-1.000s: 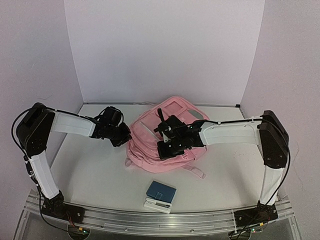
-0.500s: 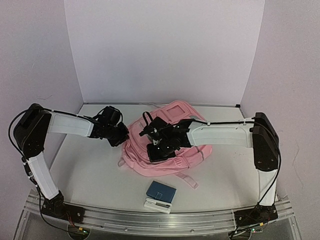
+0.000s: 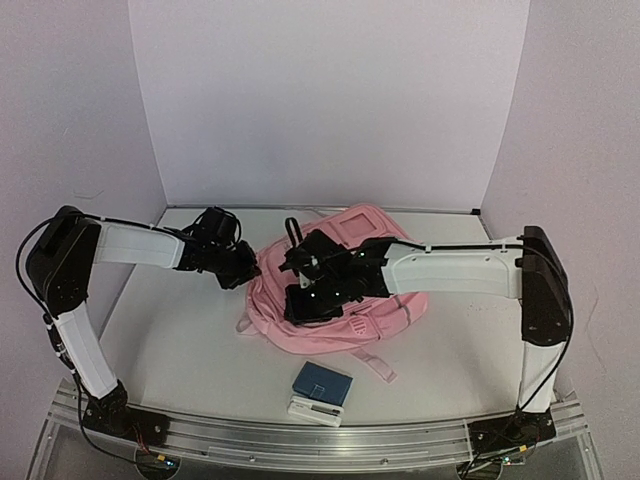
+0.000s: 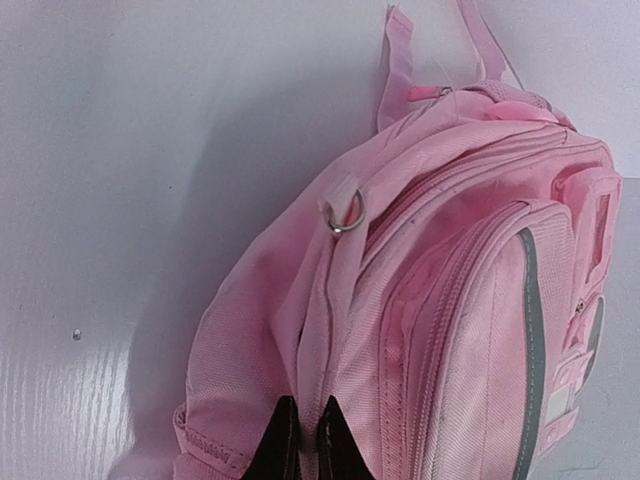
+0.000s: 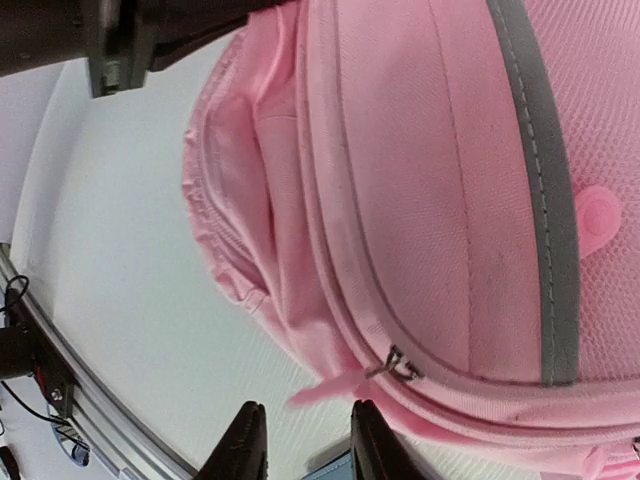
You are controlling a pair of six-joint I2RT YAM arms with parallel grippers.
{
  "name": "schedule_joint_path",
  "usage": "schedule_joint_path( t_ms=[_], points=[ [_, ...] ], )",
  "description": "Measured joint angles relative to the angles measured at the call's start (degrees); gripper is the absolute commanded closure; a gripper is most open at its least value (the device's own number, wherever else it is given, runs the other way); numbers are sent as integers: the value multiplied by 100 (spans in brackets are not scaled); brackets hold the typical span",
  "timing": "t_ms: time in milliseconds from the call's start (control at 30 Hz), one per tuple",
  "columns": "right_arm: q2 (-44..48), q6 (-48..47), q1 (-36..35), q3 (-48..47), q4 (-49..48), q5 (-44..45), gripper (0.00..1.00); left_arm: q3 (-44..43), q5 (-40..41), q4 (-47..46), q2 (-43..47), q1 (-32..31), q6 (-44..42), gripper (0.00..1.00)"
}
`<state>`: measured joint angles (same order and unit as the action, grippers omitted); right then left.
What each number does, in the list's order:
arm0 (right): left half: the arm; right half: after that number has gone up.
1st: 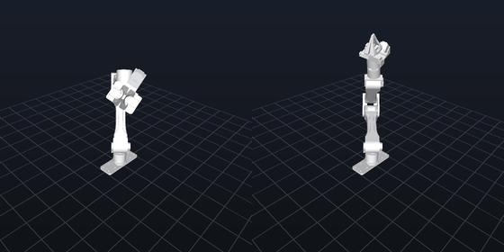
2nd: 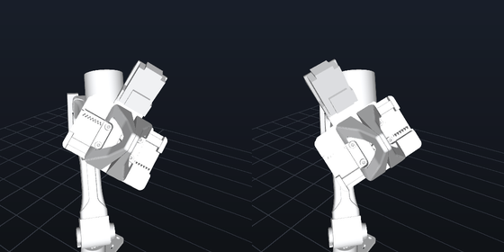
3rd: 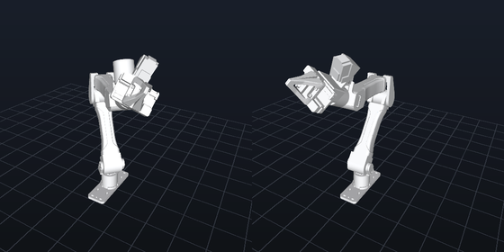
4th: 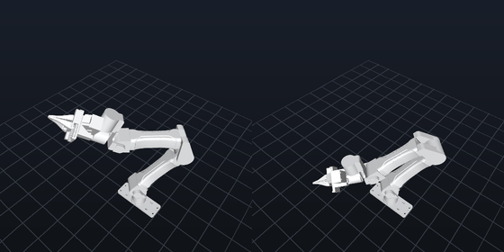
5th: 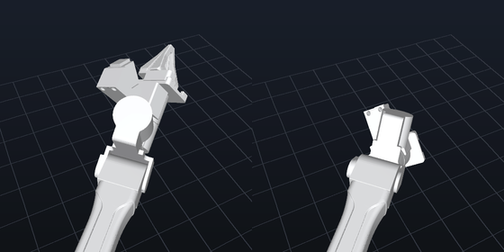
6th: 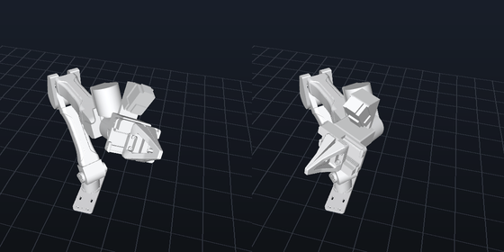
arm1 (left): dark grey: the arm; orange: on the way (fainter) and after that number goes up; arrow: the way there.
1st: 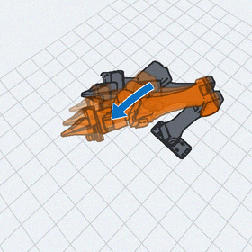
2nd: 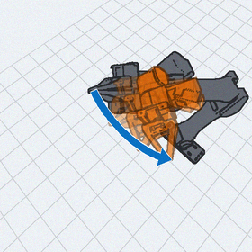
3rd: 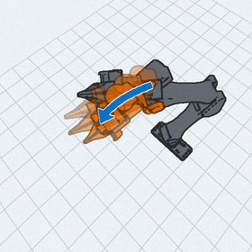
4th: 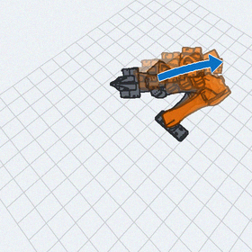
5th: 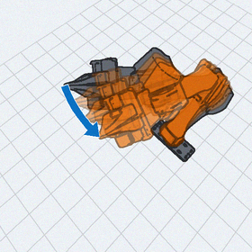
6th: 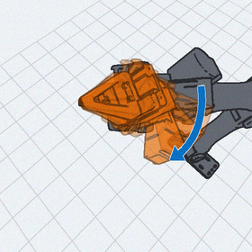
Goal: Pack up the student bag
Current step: Unzip the student bag at the center of the board.
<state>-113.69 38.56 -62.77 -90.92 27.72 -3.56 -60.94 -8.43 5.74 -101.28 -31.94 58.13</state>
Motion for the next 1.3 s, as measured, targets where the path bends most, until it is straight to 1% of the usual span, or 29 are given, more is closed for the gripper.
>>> schedule_joint_path(
  t_ms=[67, 133, 200, 233, 300, 367, 467, 533, 633, 700, 767, 867, 1100, 1300],
  points=[
    [313, 5, -21, 119, -64, 75, 59, -107, -260, -9, -50, 120, -216, 88],
    [586, 22, -25, 177, -118, 148, 50, -241, -495, -10, -131, 225, -488, 71],
    [877, 8, -15, 246, -216, 257, 45, -367, -621, 2, -178, 298, -768, 53],
    [992, 27, 1, 294, -255, 305, 44, -419, -674, 18, -178, 320, -992, 46],
    [1243, 5, 77, 476, -331, 408, 40, -464, -725, 18, -118, 318, -1263, 35],
    [1461, -24, 218, 679, -336, 503, 38, -454, -732, 68, 61, 282, -1616, 31],
    [1647, -95, 519, 966, -362, 639, 36, -272, -684, 46, 657, 122, -2179, 29],
    [1722, -137, 720, 1142, -360, 703, 36, -65, -686, -21, 1143, -93, -2564, 30],
    [1811, -201, 999, 1357, -349, 760, 35, 313, -710, -214, 1720, -573, -3039, 36],
    [1873, -235, 1145, 1463, -337, 790, 34, 547, -705, -318, 1910, -931, -3334, 41],
    [1930, -244, 1207, 1511, -328, 810, 34, 690, -662, -309, 1927, -1194, -3553, 46],
    [2053, -253, 1227, 1561, -341, 816, 34, 746, -544, -182, 1763, -1468, -3813, 48],
    [2162, -251, 1229, 1595, -415, 802, 33, 711, -224, -53, 1200, -1839, -4135, 57],
    [2164, -247, 1236, 1610, -416, 797, 33, 624, 255, 195, 926, -2098, -4174, 57]
  ],
)
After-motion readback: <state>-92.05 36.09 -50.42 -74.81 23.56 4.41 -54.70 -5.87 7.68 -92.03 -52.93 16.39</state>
